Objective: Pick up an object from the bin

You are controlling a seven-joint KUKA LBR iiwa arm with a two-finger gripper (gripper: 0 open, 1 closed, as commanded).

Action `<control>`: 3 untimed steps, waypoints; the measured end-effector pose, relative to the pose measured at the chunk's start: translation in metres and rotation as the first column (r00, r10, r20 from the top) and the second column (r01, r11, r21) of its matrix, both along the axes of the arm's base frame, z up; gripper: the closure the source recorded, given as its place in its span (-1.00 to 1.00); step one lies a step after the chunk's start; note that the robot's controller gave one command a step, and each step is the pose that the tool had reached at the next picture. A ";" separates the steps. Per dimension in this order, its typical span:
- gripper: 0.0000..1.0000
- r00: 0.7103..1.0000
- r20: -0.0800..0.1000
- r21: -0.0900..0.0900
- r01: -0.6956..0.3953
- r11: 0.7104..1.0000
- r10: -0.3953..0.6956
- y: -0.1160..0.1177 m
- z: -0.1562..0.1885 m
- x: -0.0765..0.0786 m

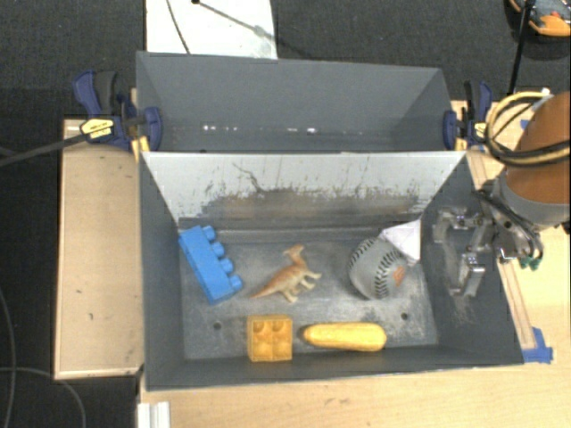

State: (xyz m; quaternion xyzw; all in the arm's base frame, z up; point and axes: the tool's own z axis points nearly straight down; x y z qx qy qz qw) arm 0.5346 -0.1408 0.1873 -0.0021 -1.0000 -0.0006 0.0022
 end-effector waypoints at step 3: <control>-1.00 0.925 0.006 -0.001 -0.381 0.925 0.381 0.059 -0.044 0.005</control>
Offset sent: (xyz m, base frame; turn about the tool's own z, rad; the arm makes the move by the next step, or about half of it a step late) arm 0.0439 0.0517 -0.1173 -0.5243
